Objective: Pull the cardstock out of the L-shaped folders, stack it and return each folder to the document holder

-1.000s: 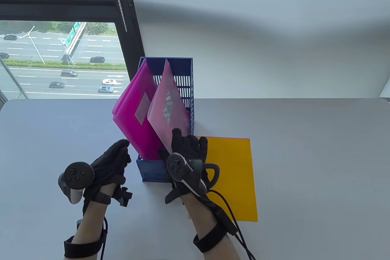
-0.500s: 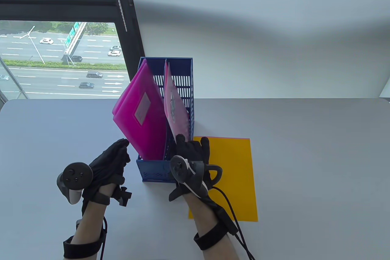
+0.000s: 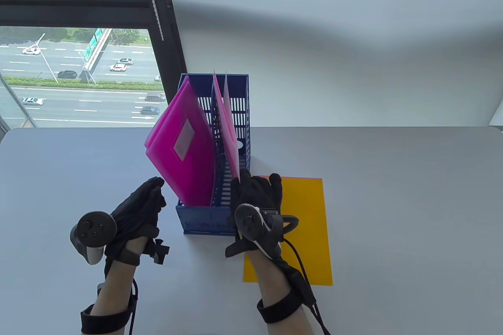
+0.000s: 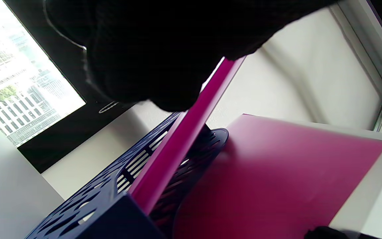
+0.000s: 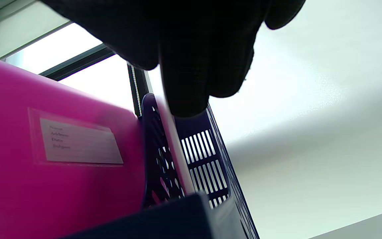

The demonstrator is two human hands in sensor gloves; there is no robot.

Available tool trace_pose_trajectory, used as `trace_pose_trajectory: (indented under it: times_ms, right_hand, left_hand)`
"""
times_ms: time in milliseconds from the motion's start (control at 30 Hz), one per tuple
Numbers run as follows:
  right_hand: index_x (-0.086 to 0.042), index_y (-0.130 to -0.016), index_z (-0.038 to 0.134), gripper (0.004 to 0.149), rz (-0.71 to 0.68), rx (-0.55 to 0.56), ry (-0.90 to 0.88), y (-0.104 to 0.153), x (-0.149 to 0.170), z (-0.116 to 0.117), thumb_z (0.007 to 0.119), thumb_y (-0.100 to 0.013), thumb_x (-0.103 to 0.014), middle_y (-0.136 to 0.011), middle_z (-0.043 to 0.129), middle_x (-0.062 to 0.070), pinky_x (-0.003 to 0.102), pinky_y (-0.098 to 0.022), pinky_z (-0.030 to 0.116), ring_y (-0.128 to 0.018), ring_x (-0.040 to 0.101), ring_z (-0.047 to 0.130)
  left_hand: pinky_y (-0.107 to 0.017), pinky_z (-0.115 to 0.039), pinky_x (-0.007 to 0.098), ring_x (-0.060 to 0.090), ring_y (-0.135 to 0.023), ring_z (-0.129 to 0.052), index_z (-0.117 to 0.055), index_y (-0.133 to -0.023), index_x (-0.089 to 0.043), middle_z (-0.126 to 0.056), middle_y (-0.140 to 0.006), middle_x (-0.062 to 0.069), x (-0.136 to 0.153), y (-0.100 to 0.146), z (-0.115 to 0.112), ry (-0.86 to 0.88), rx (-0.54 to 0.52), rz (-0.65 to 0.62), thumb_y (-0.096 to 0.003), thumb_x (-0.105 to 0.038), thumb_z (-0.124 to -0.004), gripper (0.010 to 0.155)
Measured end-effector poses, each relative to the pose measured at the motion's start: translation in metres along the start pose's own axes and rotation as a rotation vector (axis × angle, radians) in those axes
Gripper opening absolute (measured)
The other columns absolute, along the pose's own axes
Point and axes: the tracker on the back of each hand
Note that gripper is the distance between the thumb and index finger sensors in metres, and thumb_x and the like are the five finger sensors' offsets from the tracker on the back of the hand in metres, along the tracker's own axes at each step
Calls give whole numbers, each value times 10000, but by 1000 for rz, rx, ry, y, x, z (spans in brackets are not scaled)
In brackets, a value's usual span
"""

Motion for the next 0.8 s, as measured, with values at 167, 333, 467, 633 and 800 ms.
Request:
trace_pose_trajectory:
  times_ms: [167,333,467,633,800]
  right_hand:
    - [-173,-882,864,428,-18,104,-65,-3,-2,-29,822,-586,-478,-652,1022,-89,488,-776,518,-737,154,939]
    - [-177,-870,876,424,-38,162,-140,-4,-8,-56,835,-578,-481,-640,1031,-85,490,-778,513,-728,155,946]
    - [-168,-860,886,424,-42,187,-200,-3,-13,-71,843,-573,-476,-629,1038,-76,492,-777,512,-715,162,952]
    - [-155,-841,902,422,-33,208,-262,-1,-15,-86,847,-571,-475,-597,1046,-72,484,-768,531,-683,160,966]
    - [-157,-837,904,421,-2,166,-370,3,-16,-92,846,-572,-479,-593,1048,-77,485,-765,535,-680,157,968]
  left_hand:
    - [-655,-684,576,302,-462,-1022,-856,-934,-136,-978,-668,52,-11,1,10,22,-61,-50,-595,-416,-734,457]
    - [-643,-709,565,289,-438,-1031,-875,-911,-140,-991,-641,31,-31,3,23,-3,-143,-149,-595,-431,-733,453]
    - [-651,-711,560,286,-458,-1032,-877,-912,-151,-989,-655,25,-52,5,28,-15,-150,-227,-596,-441,-732,452]
    - [-703,-668,569,331,-645,-1005,-862,-945,-188,-949,-803,46,-81,10,8,4,-26,-344,-597,-461,-739,459]
    - [-769,-533,618,419,-932,-811,-663,-1110,-197,-709,-1077,93,-102,19,-27,-70,176,-413,-583,-535,-774,635]
Point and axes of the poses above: the tracker on the back of each hand, its own x axis roughly to the little-finger side, its own y axis roughly from the fingertips to the wrist, z = x × y
